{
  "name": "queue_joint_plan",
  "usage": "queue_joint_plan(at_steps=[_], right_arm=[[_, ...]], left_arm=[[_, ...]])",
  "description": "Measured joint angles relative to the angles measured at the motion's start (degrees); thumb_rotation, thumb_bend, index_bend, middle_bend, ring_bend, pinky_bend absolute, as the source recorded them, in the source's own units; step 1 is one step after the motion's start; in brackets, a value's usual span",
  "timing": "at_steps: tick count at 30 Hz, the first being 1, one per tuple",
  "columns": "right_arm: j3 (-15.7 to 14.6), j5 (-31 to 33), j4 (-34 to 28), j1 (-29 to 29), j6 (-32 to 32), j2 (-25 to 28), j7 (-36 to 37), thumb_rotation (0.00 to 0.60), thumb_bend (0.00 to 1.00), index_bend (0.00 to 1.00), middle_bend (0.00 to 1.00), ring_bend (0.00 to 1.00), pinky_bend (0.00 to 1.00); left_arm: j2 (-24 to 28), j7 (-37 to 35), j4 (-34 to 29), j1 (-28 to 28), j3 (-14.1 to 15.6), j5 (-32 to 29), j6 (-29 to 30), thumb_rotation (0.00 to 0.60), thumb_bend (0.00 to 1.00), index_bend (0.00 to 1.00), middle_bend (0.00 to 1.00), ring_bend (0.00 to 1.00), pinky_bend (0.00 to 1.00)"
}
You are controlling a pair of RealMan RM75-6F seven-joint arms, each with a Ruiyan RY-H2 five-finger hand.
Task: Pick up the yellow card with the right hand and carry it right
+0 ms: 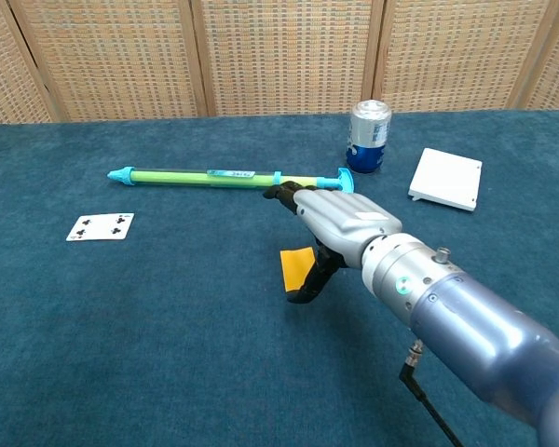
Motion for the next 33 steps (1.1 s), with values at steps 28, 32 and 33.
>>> queue_joint_plan(at_steps=[28, 32, 33], right_arm=[[2.5, 3.1, 12.2, 3.1, -3.6, -4.1, 1.1, 0.600, 0.35, 0.04, 0.00, 0.00, 0.00], [2.7, 2.6, 13.4, 3.4, -3.7, -4.4, 2.3, 0.600, 0.48, 0.05, 0.00, 0.00, 0.00], [2.7, 2.4, 13.5, 3.4, -3.7, -4.4, 2.6, 0.600, 0.51, 0.06, 0.00, 0.00, 0.00]], left_arm=[[0.4, -1.1, -0.2, -0.2, 0.3, -0.5, -0.8, 0.600, 0.17, 0.00, 0.00, 0.00, 0.00], [0.3, -0.7, -0.3, -0.2, 0.5, -0.3, -0.9, 0.600, 0.17, 0.00, 0.00, 0.00, 0.00], [0.3, -0.7, -0.3, -0.3, 0.5, -0.2, -0.9, 0.600, 0.17, 0.00, 0.00, 0.00, 0.00]])
